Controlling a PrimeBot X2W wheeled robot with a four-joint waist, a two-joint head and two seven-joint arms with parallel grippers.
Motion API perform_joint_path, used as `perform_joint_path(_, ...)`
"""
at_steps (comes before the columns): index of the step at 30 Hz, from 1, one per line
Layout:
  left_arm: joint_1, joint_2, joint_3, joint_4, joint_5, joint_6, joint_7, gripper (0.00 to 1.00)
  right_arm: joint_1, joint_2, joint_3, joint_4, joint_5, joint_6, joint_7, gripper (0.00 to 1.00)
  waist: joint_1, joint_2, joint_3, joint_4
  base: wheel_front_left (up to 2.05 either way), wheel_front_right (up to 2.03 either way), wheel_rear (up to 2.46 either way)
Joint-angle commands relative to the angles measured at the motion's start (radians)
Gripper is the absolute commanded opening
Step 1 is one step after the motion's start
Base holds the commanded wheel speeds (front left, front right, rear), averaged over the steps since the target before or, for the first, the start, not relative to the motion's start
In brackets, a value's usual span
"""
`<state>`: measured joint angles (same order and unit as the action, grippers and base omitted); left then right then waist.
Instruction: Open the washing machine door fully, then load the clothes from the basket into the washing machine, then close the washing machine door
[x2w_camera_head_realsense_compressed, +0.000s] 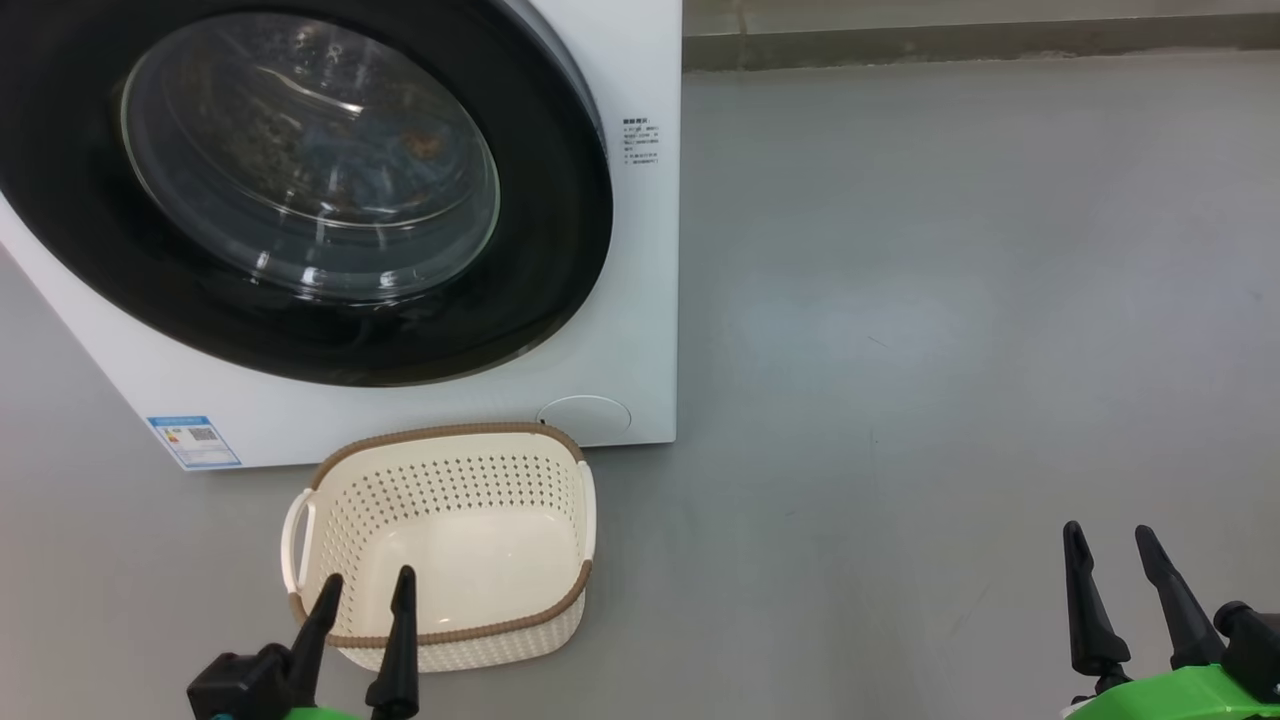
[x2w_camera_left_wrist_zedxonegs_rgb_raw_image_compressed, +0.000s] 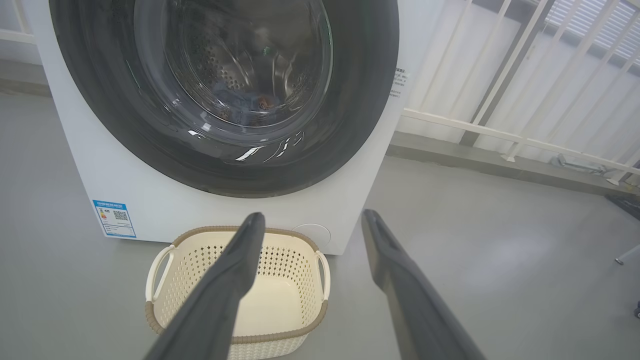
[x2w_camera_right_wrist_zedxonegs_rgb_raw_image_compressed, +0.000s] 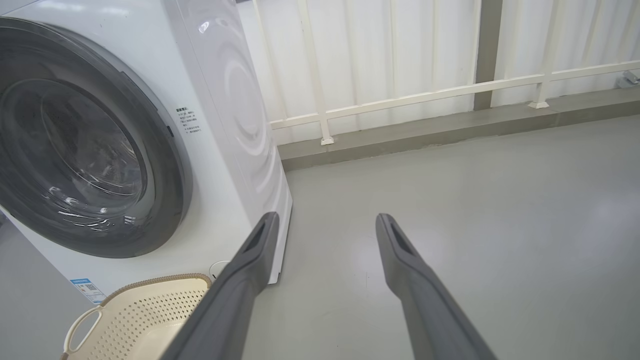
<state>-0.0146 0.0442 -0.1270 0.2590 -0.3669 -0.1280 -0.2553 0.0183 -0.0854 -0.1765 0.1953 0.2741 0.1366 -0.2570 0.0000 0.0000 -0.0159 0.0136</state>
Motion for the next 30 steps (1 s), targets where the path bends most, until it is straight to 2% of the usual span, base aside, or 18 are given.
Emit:
perform_joint_path(1,-0.014,0.009,0.030,-0.020,-0.002,-0.003,-0.006,1.00,-0.014,-0.014,0.027,-0.021,-0.006,-0.006,-0.005,1.00,0.0000,0.0000,0.000,0.000,0.00,0.00,0.00)
perform_joint_path(4,-0.012,0.009,0.038,-0.020,0.000,-0.003,-0.006,1.00,-0.014,-0.015,0.028,-0.021,-0.005,-0.006,-0.005,1.00,0.0000,0.0000,0.002,0.000,0.00,0.00,0.00)
perform_joint_path(5,0.000,0.000,0.006,0.002,0.000,0.000,0.000,0.00,0.000,0.000,0.002,0.000,0.000,0.000,0.000,0.00,0.0000,0.0000,0.002,0.000,0.00,0.00,0.00)
perform_joint_path(11,0.014,-0.007,0.003,0.038,-0.025,0.000,0.007,0.00,0.004,0.012,-0.001,0.050,0.026,0.000,0.010,0.00,0.0001,0.0000,0.002,-0.001,0.00,0.00,0.00)
perform_joint_path(15,0.011,-0.005,0.010,0.035,-0.066,0.000,0.017,0.00,0.001,0.013,0.001,0.049,0.069,0.000,0.023,0.00,0.0022,0.0000,0.000,-0.001,0.00,0.00,0.00)
perform_joint_path(21,0.007,-0.003,0.017,0.034,-0.118,0.000,0.030,0.00,-0.003,0.013,0.005,0.048,0.123,0.000,0.036,0.00,0.0002,0.0000,0.003,-0.002,0.00,0.00,0.00)
perform_joint_path(30,-0.003,0.001,0.031,0.033,-0.210,0.000,0.054,0.00,-0.013,0.015,0.010,0.048,0.219,-0.001,0.061,0.00,0.0000,0.0000,0.004,-0.003,0.00,0.00,0.00)
